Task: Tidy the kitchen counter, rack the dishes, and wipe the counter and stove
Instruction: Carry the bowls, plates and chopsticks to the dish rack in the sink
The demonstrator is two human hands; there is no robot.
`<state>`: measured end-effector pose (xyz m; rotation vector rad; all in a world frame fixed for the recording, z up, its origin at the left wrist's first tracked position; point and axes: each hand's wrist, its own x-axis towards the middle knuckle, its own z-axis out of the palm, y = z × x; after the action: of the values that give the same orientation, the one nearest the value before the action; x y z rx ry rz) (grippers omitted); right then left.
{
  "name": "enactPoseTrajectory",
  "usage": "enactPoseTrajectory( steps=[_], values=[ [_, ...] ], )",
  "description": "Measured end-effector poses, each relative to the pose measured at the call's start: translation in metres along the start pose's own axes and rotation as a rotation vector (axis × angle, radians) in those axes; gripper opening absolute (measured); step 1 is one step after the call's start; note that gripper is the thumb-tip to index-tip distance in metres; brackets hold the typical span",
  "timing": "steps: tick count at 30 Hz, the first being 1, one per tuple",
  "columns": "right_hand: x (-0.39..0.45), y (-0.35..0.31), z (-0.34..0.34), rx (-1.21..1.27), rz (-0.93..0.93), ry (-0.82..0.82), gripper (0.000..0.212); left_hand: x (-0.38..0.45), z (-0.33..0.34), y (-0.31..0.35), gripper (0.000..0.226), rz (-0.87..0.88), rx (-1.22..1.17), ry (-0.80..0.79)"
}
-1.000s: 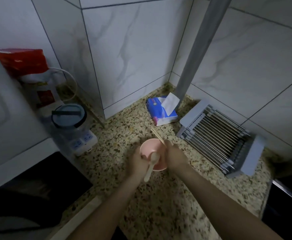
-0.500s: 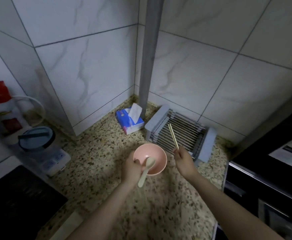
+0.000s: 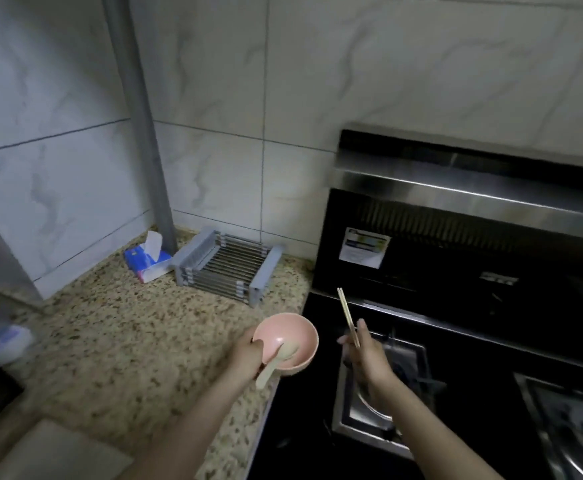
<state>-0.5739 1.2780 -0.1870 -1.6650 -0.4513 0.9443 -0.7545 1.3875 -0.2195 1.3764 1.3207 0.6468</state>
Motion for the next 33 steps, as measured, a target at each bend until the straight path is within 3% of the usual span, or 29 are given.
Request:
enactPoseTrajectory(
  steps=[8, 17, 25, 33],
  values=[
    [-0.119, 0.033, -0.243, -0.08, -0.001, 0.137, 0.042, -0.16, 0.167, 0.037, 0.032, 0.132, 0.14, -0.249],
    [-0.217, 0.096, -0.445, 0.174, 0.125, 0.509, 0.061, -0.297, 0.349, 0.077, 0.031, 0.187, 0.189, -0.637],
    [-0.256, 0.133, -0.598, 0.137, 0.164, 0.884, 0.082, -0.359, 0.524, 0.086, 0.032, 0.231, 0.131, -0.819],
    [-0.231, 0.135, -0.735, 0.17, 0.249, 0.999, 0.058, -0.363, 0.693, 0.102, 0.029, 0.2, 0.091, -0.875]
  ],
)
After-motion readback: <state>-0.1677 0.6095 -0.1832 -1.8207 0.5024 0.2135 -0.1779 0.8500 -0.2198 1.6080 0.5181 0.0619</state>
